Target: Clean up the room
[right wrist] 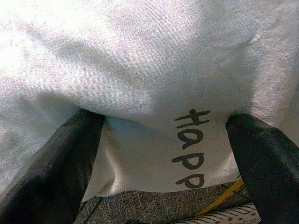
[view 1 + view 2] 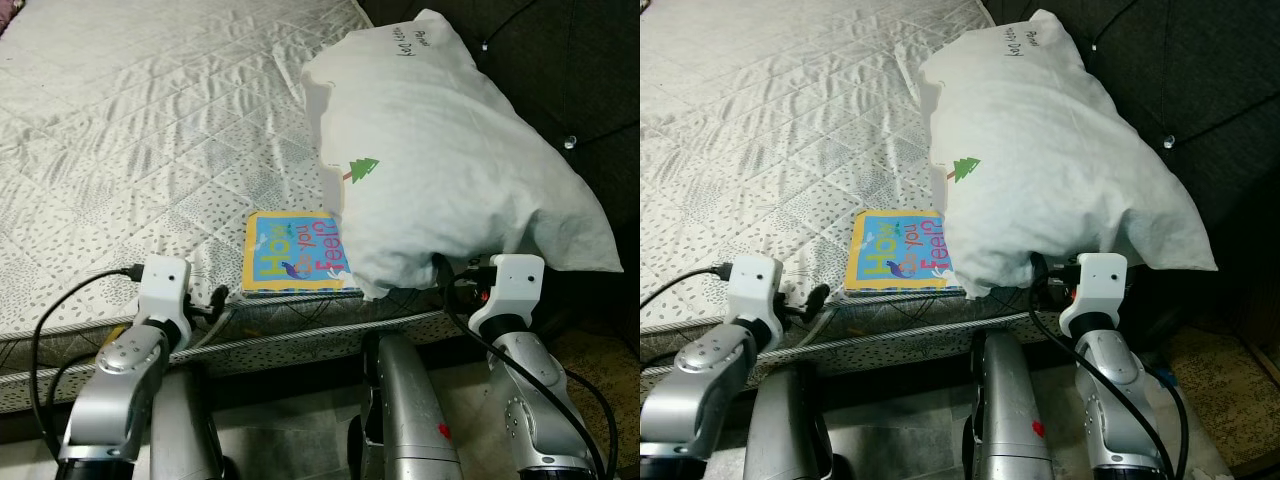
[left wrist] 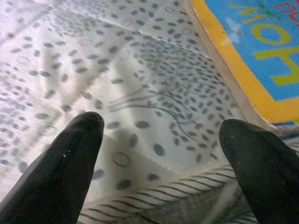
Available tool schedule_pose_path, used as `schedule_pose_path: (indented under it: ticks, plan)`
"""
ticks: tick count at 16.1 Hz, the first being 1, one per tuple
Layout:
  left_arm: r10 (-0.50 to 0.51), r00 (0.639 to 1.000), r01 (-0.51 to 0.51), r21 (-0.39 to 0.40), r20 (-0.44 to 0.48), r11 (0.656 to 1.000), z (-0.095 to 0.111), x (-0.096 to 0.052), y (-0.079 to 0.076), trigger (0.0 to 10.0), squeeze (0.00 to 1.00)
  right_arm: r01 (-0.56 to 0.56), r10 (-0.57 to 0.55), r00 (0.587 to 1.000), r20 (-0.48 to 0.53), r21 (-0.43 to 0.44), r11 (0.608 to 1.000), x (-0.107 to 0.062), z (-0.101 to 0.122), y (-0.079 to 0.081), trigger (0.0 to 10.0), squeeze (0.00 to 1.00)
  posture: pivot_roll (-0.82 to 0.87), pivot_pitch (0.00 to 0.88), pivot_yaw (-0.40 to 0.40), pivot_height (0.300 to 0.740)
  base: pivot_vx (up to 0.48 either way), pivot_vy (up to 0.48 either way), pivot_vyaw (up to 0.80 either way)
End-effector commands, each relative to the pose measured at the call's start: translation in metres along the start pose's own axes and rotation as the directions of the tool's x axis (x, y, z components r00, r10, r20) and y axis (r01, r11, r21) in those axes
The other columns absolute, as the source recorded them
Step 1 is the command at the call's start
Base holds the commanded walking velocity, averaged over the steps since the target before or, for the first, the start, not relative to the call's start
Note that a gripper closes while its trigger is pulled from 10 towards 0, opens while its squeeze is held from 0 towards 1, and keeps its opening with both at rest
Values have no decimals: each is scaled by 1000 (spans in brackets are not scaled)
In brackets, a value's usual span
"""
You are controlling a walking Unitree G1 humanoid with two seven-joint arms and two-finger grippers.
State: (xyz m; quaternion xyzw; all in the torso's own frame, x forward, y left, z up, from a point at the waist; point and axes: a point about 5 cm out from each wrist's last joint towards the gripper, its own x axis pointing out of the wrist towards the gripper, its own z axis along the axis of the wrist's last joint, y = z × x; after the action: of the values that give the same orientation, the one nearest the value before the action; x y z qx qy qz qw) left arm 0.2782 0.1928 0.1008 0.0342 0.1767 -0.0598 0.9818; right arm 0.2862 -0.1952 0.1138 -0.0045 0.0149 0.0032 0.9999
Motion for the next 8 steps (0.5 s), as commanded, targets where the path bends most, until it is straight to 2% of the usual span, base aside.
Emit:
schedule_pose_path:
  ticks: [1,3,4,5,6,8]
  plan:
    - [-1,1000,1,2,-1,1000,-1,-3,-4,10000,0,-4,4,1000,-5,-3,1000,1,-2,0,10000,0,-85,118,-41,461,0,0,0]
    - [-26,1000,26,-15,12,1000,-3,-9,-21,10000,0,-3,3,1000,-3,-3,1000,1,-2,-1,10000,0,-81,116,-40,461,0,0,0]
    - [-24,1000,24,-21,17,999,-4,-13,-25,10000,0,-2,2,1000,-2,-3,1000,1,-2,-1,10000,0,-80,116,-39,461,0,0,0]
    - [-22,1000,23,-24,19,999,-5,-14,-26,10000,0,-2,2,1000,-2,-3,1000,1,-2,-1,10000,0,-78,116,-38,461,0,0,0]
    - [15,1000,-14,-16,22,1000,-12,-26,-26,10000,0,-4,4,1000,-1,0,1000,2,-1,0,10000,0,-72,116,-37,461,0,0,0]
    - [21,1000,-20,-12,16,1000,-20,-38,-28,10000,0,-8,8,1000,0,1,1000,3,-1,1,10000,0,-62,113,-38,461,0,0,0]
